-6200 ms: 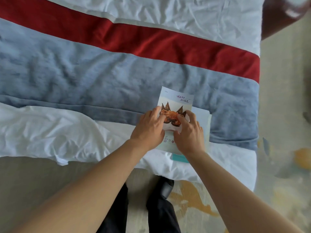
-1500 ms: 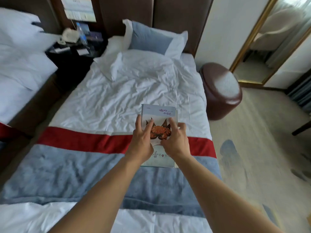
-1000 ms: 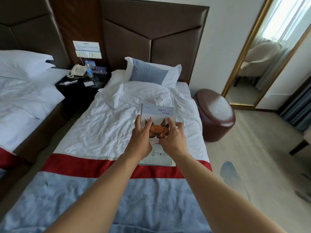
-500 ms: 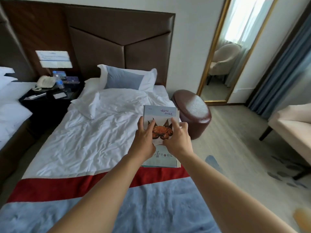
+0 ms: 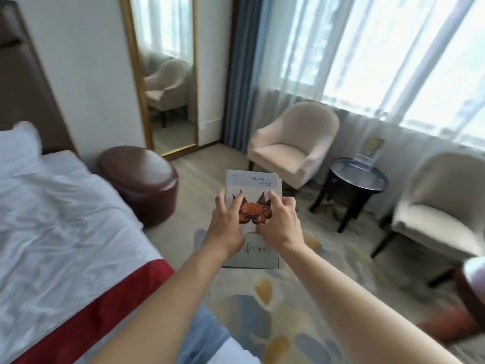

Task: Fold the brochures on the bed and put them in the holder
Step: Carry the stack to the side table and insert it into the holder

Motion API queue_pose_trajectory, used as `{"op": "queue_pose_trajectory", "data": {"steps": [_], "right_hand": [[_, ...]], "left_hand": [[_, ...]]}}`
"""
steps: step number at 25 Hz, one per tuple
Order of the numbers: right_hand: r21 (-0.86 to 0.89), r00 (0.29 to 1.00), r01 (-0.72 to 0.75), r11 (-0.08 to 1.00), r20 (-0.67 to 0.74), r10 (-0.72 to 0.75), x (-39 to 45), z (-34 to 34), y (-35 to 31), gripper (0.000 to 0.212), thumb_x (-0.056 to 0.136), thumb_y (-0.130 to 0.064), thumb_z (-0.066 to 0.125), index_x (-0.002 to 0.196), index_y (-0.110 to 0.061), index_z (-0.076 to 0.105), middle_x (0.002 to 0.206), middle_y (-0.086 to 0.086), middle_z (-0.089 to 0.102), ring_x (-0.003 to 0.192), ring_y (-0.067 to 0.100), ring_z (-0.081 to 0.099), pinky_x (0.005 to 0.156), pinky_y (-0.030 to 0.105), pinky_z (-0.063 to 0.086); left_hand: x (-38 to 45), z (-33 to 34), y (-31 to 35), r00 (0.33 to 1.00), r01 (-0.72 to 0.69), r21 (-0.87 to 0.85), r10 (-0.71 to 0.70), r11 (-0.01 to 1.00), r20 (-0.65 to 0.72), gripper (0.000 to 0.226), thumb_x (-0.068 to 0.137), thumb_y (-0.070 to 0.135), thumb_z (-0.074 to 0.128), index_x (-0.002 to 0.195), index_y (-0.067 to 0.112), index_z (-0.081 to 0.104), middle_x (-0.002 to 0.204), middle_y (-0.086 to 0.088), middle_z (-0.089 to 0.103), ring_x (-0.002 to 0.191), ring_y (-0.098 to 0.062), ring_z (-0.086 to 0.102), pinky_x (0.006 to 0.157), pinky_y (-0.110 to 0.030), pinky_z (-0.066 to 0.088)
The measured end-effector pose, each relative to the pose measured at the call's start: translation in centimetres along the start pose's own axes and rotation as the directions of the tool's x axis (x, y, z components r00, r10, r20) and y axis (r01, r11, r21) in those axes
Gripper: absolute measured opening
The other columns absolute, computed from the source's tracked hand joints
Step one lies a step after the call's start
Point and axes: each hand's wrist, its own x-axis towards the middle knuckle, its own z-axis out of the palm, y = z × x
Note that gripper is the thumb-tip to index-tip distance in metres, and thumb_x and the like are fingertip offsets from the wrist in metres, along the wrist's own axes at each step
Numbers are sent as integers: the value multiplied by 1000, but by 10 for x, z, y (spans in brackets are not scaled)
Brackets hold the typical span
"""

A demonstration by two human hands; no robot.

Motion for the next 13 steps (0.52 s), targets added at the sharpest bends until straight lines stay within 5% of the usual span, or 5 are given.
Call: {"op": "queue_pose_trajectory", "data": {"steps": [6, 13], "right_hand": [[-19, 978, -160, 987, -138, 156, 11, -111, 143, 62, 80, -17, 66, 137, -28, 43, 116, 0, 35, 95, 28, 59, 81, 28, 45], [-13, 925, -302, 953, -247, 289, 29, -181, 249, 64, 80, -20, 66, 138, -28, 43, 118, 2, 36, 81, 24, 53, 78, 29, 45]], "left_hand": [[47, 121, 135, 972, -155, -60, 163, 986, 170, 84, 79, 1, 58, 154, 19, 25, 156, -2, -4, 136, -34, 38, 113, -37, 37], [81, 203, 237, 924, -275, -37, 275, 961, 267, 83, 80, 3, 61, 153, 22, 27, 157, -7, -2, 128, -38, 41, 111, -42, 37]]}}
